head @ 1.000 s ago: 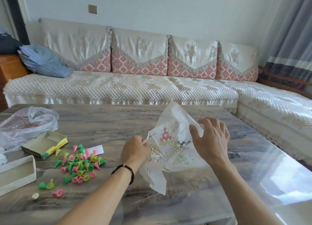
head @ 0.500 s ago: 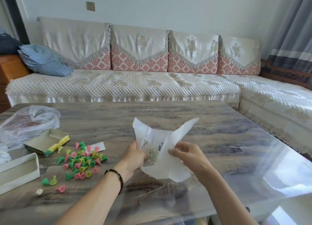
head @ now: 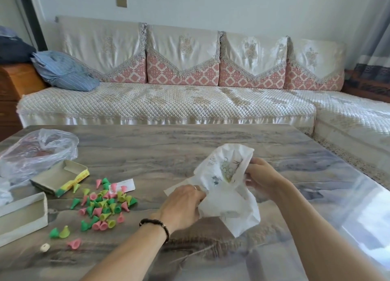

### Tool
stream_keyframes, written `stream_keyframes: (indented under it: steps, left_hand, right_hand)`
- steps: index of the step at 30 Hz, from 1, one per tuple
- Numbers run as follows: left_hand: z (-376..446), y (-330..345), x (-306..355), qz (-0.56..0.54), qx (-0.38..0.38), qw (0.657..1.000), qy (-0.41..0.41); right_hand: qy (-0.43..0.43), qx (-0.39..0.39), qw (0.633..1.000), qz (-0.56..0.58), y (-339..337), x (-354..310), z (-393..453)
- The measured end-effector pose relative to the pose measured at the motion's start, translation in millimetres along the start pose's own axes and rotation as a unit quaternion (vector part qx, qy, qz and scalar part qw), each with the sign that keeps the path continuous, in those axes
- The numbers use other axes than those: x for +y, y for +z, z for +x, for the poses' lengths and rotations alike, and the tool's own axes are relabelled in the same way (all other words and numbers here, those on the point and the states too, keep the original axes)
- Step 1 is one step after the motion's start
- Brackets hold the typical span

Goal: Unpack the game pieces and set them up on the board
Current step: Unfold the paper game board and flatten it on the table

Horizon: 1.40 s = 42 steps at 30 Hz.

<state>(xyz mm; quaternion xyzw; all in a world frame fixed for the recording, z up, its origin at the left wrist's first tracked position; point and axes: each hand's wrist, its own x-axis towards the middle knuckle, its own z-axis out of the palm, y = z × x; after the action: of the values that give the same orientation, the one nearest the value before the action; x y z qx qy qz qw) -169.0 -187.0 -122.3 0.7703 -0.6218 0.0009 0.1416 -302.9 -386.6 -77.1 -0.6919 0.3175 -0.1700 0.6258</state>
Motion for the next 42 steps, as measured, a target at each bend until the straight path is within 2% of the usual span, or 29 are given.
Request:
stream_keyframes:
  steps: [4,8,11,13,15,17,19,21,23,25,28,32,35,37,39,41,42]
  left_hand:
    - [5,12,-13,-0.029,-0.015,0.999,0.034]
    - [4,18,-17,-0.016,-0.023,0.999,0.03]
    - [3,24,-15,-0.023,-0.03,0.999,-0.011]
    - [5,28,-8,-0.028,-0.014,0.999,-0.04]
    - [6,29,-2,-0.021,0.017,0.997,-0.076]
    - [7,28,2,-0.02,0.042,0.992,-0.117]
    - [6,28,3,-0.016,0.061,0.988,-0.14]
    - [5,28,6,-0.018,0.056,0.99,-0.13]
    - [2,27,11,-0.013,0.036,0.994,-0.105]
    - [-1,25,12,0.009,0.024,0.997,-0.078]
    - [-5,21,4,-0.004,0.005,0.999,-0.038]
    - [-10,15,-12,-0.005,-0.005,1.0,0.009]
    - [-14,17,-9,-0.047,-0.021,0.998,-0.037]
    - [-12,22,2,-0.066,-0.036,0.994,-0.083]
    - [-8,28,20,-0.061,-0.014,0.991,-0.121]
    - [-2,34,39,-0.064,0.032,0.986,-0.153]
    - [0,37,48,-0.071,0.051,0.983,-0.164]
  right_hand:
    - [0.06,0.177,0.98,-0.059,-19,8,33]
    - [0.053,0.263,0.952,-0.148,-36,17,46]
    - [0.057,0.226,0.97,-0.072,-34,25,34]
    - [0.054,0.15,0.986,0.048,-33,36,15]
    - [0.024,0.038,0.988,0.145,-35,45,-7]
    - [0.01,-0.043,0.984,0.17,-38,51,-30]
    - [0.014,-0.066,0.992,0.105,-39,53,-42]
    - [0.018,-0.04,0.998,-0.043,-35,50,-45]
    - [0.029,0.039,0.977,-0.208,-31,45,-36]
    - [0.041,0.104,0.946,-0.304,-29,36,-18]
    - [0.01,0.127,0.91,-0.394,-25,17,14]
    - [-0.054,0.14,0.878,-0.456,-4,7,48]
    - [0.006,0.182,0.886,-0.427,12,12,49]
    - [0.021,0.244,0.89,-0.384,11,20,40]
    - [0.042,0.301,0.891,-0.338,2,29,21]
    - [0.103,0.298,0.894,-0.319,-10,39,-1]
    - [0.139,0.268,0.901,-0.312,-14,43,-13]
